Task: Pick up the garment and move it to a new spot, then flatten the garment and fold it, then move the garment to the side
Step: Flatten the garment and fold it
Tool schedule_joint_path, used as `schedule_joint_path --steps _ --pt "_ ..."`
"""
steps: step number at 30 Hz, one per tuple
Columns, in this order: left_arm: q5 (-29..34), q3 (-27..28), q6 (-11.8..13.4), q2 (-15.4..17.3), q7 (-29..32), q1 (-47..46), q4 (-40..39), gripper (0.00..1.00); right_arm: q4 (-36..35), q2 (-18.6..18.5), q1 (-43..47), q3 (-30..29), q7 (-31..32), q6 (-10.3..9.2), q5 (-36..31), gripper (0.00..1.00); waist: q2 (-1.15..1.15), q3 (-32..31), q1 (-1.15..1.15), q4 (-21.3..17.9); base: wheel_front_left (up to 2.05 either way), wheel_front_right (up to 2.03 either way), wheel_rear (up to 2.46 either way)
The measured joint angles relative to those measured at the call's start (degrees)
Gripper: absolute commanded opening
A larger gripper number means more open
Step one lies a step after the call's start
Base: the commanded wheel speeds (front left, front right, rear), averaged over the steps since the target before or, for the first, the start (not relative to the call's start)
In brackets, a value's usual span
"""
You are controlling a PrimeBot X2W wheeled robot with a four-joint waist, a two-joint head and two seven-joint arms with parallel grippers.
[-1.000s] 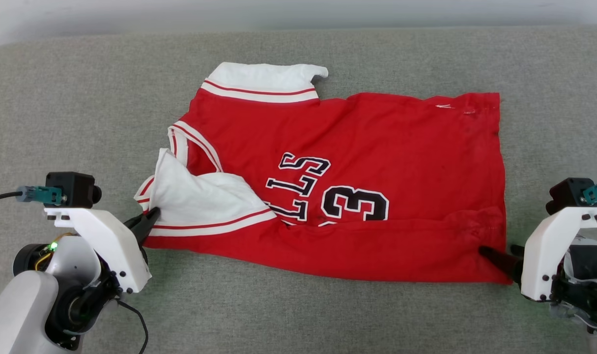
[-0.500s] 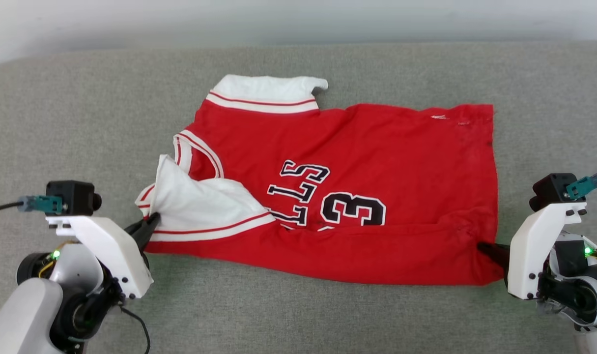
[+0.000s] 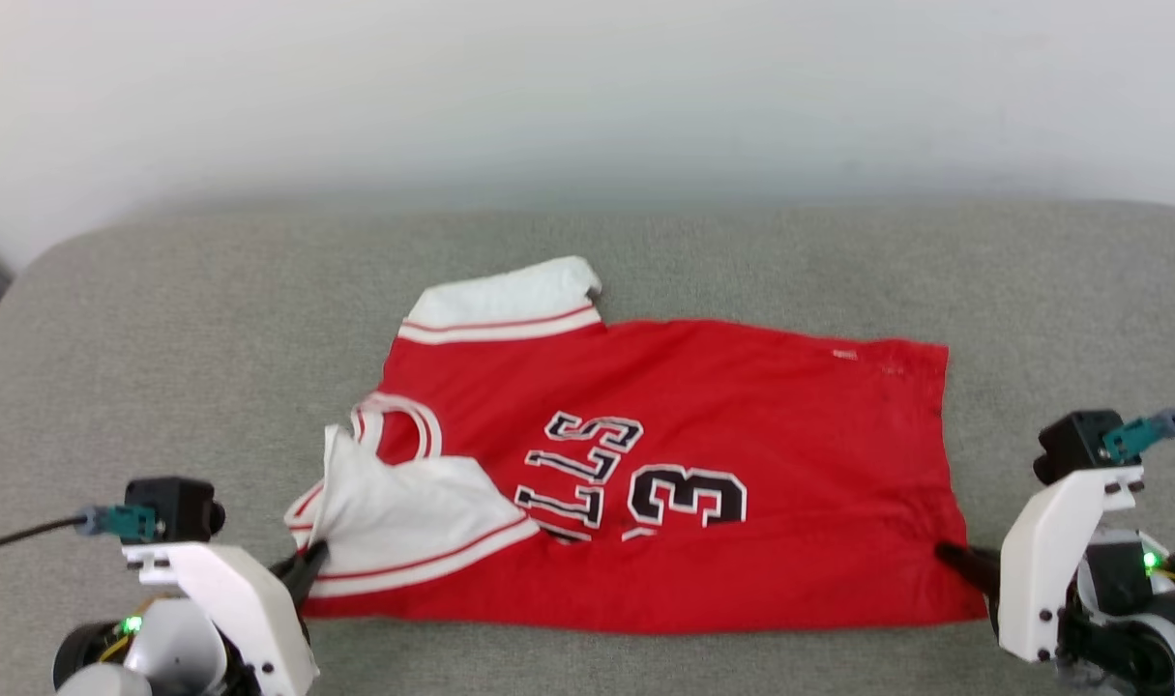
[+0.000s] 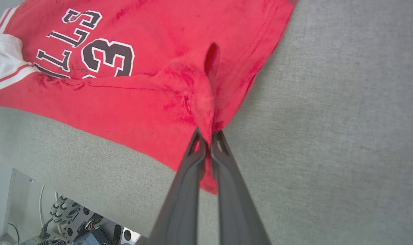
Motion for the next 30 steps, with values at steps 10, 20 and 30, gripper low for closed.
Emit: schedule_joint_path --steps 10,20,30 --pt "-1.8 -1.1 2.8 0.2 2.2 8.4 -1.2 0.00 0.1 1.1 9.0 -3.5 -1.2 0.07 0.4 1.00 0.00 -2.7 0.00 1.4 0.00 0.00 0.00" --pt "0.1 0.1 1.3 -2.0 -4.0 2.9 3.5 1.00 -0.1 0.9 8.6 -1.1 -19.6 0.07 -2.4 1.00 0.00 -0.6 -0.01 -0.1 0.00 0.00 0.00" --pt "5.8 2.2 0.7 -2.5 -14.3 -5.3 5.0 1.00 -3.0 3.4 4.0 0.1 -38.2 0.07 -10.1 1.00 0.00 0.9 0.00 -4.0 0.00 0.00 0.00"
